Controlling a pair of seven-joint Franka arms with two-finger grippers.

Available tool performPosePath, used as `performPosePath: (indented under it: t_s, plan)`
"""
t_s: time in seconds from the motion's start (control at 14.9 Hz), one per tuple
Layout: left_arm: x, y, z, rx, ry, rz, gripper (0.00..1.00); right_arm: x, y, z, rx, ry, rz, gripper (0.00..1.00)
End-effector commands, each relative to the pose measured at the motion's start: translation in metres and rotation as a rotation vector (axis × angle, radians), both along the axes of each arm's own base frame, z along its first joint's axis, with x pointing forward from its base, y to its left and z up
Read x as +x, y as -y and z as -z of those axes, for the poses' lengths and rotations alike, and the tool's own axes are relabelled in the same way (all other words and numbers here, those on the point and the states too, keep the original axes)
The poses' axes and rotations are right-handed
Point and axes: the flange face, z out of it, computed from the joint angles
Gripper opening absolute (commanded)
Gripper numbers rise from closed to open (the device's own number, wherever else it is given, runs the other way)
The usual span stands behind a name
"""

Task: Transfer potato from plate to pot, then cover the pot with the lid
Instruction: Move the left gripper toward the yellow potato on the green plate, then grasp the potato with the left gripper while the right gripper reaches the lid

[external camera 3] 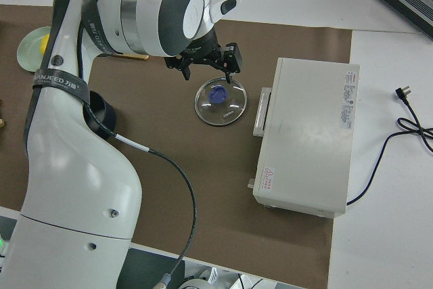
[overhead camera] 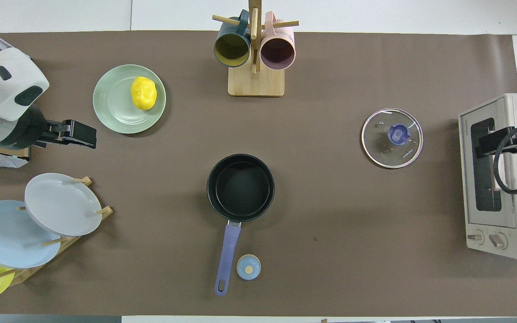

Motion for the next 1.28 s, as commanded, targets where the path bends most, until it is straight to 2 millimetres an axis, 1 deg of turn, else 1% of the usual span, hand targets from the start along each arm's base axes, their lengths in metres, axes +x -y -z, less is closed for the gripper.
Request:
performPosePath:
  t_s: [0.0,0.07,0.13,0.2,0.34,0.4,0.47,0.54,0.67,0.74,0.81,0.87,0.94,1.01,1.14,1.21]
  plan:
    - [0.042,0.018,0.036,-0.011,-0.028,0.006,1.0,-0.001,-0.001,-0.002,0.035,0.008,0.0,1.0]
    - [0.058,0.031,0.054,-0.012,-0.018,0.021,1.0,0.004,-0.005,-0.003,0.04,0.043,-0.016,1.0]
    - [0.072,0.036,0.075,-0.015,-0.007,0.022,1.0,0.004,-0.011,-0.002,0.04,0.049,-0.027,1.0]
    - [0.085,0.039,0.094,-0.02,0.012,0.022,1.0,0.005,-0.021,0.002,0.041,0.052,-0.045,1.0]
    - [0.105,0.043,0.129,-0.029,0.042,0.017,1.0,0.012,-0.031,0.004,0.04,0.082,-0.063,1.0]
    - [0.113,0.047,0.144,-0.028,0.042,0.02,1.0,0.019,-0.034,0.014,0.041,0.078,-0.067,1.0]
    - [0.121,0.055,0.155,-0.017,0.04,0.034,1.0,0.026,-0.035,0.023,0.045,0.079,-0.066,1.0]
    - [0.131,0.059,0.164,0.006,0.044,0.046,1.0,0.036,-0.036,0.033,0.045,0.089,-0.068,1.0]
    - [0.146,0.059,0.182,0.019,0.042,0.048,1.0,0.054,-0.044,0.058,0.06,0.093,-0.077,1.0]
    - [0.148,0.059,0.191,0.034,0.043,0.054,1.0,0.064,-0.046,0.073,0.063,0.099,-0.078,1.0]
    - [0.149,0.057,0.195,0.05,0.043,0.059,1.0,0.073,-0.048,0.087,0.062,0.105,-0.08,1.0]
    - [0.152,0.057,0.204,0.06,0.047,0.063,1.0,0.081,-0.049,0.1,0.062,0.109,-0.081,1.0]
    - [0.156,0.057,0.214,0.06,0.064,0.063,1.0,0.088,-0.049,0.118,0.063,0.109,-0.087,1.0]
    - [0.158,0.058,0.219,0.059,0.086,0.066,1.0,0.092,-0.056,0.14,0.066,0.119,-0.118,1.0]
    - [0.158,0.054,0.231,0.051,0.11,0.06,1.0,0.083,-0.06,0.188,0.068,0.151,-0.187,1.0]
    - [0.157,0.054,0.237,0.048,0.113,0.059,1.0,0.08,-0.06,0.2,0.066,0.151,-0.208,1.0]
